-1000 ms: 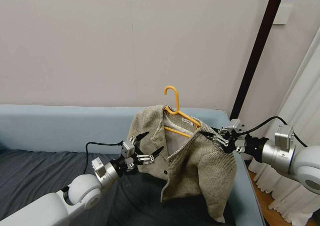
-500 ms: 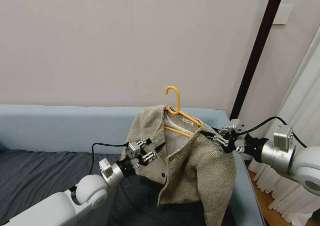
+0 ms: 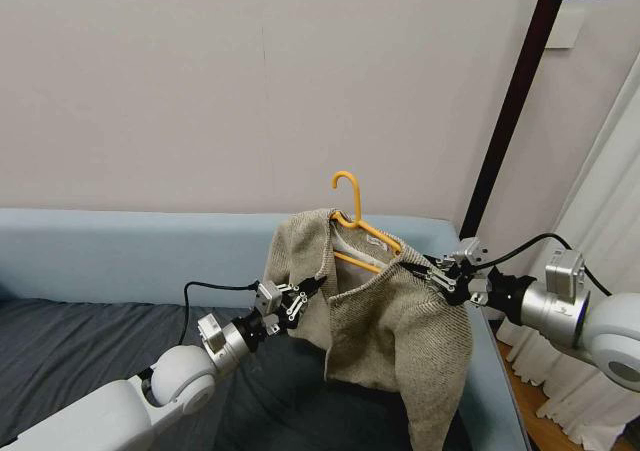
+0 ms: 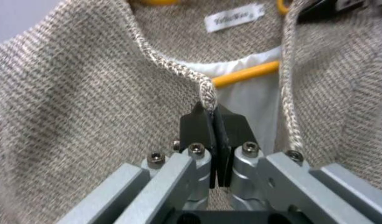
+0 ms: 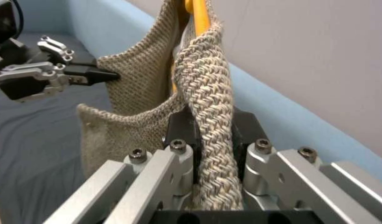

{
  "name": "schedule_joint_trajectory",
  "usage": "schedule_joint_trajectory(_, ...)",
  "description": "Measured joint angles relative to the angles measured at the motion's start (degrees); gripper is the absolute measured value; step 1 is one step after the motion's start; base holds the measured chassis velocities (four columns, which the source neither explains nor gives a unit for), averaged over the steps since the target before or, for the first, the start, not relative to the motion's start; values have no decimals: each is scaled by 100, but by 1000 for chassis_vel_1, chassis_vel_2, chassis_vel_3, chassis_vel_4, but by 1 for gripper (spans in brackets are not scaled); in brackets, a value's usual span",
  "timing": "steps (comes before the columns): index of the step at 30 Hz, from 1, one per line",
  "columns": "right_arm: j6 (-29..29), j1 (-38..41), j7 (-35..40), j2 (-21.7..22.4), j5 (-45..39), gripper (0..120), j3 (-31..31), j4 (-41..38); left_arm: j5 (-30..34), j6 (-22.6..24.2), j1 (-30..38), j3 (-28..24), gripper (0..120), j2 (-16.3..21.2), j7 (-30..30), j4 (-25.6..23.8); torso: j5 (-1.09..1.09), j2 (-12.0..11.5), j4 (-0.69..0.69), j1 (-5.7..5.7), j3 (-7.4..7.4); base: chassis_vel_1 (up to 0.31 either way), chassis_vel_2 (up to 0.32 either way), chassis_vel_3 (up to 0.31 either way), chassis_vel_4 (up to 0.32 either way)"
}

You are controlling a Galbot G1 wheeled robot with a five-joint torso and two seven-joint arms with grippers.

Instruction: Pick up the clothes from the sofa and hang them on the clothes hanger.

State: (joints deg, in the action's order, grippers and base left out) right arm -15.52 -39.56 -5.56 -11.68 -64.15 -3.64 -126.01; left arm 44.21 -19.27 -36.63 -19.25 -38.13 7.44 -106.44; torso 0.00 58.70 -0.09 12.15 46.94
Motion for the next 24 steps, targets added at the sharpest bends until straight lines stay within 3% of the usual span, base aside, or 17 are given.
schedule_joint_trajectory(10, -32, 4, 70, -54, -15, 10, 4, 111, -195, -298, -191, 4, 0, 116, 492, -116, 0, 0, 1, 0, 0, 0, 0, 0, 0)
schedule_joint_trajectory(17, -53, 5, 125, -91, -69, 10, 13, 125, -397, -350, -269, -8, 1, 160, 522, -117, 0, 0, 0, 0, 0, 0, 0, 0, 0)
schedule_joint_trajectory(24, -65, 6, 214, -118, -160, 10, 1, 160, -431, -385, -326, 301, 28, 299, 372, -244, 0, 0, 0, 0, 0, 0, 0, 0, 0)
